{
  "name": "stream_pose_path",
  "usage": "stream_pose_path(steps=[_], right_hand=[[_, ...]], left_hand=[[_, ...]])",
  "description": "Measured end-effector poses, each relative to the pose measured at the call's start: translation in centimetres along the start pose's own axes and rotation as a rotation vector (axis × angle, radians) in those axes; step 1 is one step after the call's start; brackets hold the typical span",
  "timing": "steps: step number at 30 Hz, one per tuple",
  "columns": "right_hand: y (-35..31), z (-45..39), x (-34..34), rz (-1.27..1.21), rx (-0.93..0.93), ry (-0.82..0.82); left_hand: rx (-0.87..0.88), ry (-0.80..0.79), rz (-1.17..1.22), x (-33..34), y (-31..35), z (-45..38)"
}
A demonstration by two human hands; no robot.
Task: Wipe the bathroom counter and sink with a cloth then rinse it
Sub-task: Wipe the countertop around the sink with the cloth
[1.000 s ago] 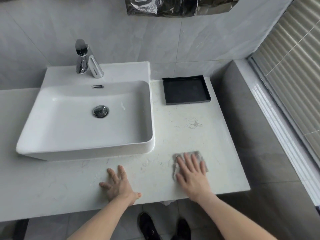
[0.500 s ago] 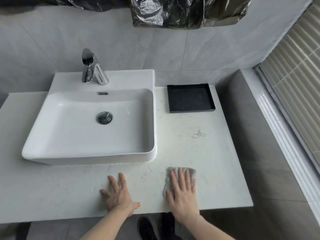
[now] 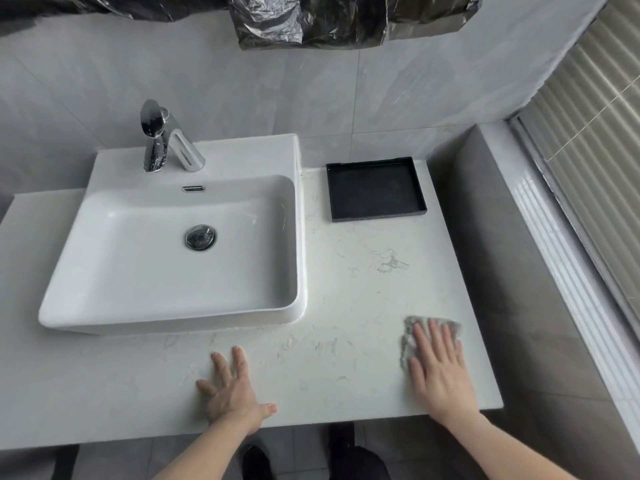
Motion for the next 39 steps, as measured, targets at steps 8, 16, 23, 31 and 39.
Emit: stream_pose_path(steps=[8,16,23,31,39], right_hand=[[-0.8,1.1,1.7,-0.196,0.348,0.119],[-15.7,7.7,7.7,-0.145,0.139,0.082],[-31.1,11.5,14.2,-0.120,-0.107,-0.049],[-25.4,11.0,10.8,-0.027,-0.047,-0.051],[-13.4,6.6,6.0,-0.084,0.335,-0.064]], left_hand=[[0.042,0.036,-0.011,-0.2,-0.3,0.0],[0.378,0.142,-0.042,0.3,-4.6,0.0],[0.420,0.178,0.027,0.5,-16.4,-2.3],[0.295,0.138,-0.002,0.4,-25.9,-5.8],[0.267,0.122,-0.039,0.6,-26.0,-7.0]])
Point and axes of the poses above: each hand's wrist, its own z-axis away from the middle knuckle, its own x-axis out of the palm, y = z × x, the point moved 9 cm from there along -z, towards the middle knuckle, and after that the axes turned 6 degrees about -z, right-handed, at the moved point
